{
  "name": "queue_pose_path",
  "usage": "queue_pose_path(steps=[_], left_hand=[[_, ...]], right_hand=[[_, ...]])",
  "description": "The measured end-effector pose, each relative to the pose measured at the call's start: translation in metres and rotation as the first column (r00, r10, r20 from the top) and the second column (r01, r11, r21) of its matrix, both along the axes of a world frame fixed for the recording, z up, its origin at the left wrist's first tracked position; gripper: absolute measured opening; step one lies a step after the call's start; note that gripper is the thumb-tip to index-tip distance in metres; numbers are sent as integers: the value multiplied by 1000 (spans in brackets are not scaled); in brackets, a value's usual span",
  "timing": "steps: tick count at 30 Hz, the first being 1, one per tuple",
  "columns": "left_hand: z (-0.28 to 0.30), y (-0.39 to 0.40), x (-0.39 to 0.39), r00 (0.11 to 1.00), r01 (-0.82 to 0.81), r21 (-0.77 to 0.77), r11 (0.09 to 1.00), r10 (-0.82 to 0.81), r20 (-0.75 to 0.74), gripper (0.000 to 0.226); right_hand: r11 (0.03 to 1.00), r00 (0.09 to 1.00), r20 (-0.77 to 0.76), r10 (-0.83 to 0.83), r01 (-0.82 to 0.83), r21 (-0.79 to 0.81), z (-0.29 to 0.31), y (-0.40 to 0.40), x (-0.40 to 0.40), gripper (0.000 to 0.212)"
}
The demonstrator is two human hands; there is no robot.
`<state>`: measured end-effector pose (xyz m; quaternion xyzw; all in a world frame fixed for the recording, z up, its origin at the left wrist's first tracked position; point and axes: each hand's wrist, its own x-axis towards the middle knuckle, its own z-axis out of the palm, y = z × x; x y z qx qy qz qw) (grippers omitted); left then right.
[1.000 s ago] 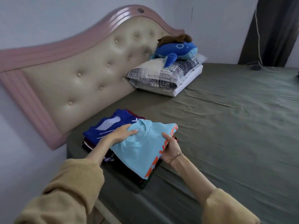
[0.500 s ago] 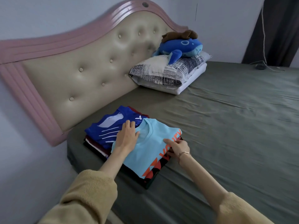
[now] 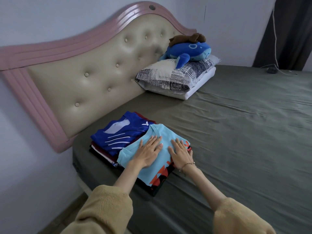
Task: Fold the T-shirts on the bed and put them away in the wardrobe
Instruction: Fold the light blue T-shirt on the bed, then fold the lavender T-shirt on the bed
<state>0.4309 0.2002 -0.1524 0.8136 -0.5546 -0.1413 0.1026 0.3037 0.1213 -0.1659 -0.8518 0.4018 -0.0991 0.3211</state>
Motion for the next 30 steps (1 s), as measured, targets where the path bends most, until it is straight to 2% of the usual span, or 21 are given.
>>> queue_pose_path(steps=[6, 10, 16, 24, 30], left_hand=[[19, -3, -13, 998, -52, -109, 993, 48, -40, 51], [40, -8, -41, 981, -83, -184, 979, 48, -187, 52], [63, -30, -126, 949, -31, -216, 976, -39, -313, 49], [46, -81, -311, 888, 234, -158, 959, -277, -366, 46], [20, -117, -477, 785, 544, -54, 837, -531, -320, 46]], right_hand=[[1000, 999, 33, 14, -15, 23, 18, -14, -19, 51], [999, 998, 50, -31, 30, 17, 38, -26, -50, 52], [996, 994, 66, -82, 84, -32, 71, -31, -151, 59], [947, 946, -35, -322, 321, -18, 50, -39, -367, 62], [819, 816, -79, -573, 573, -22, 21, -28, -548, 51]])
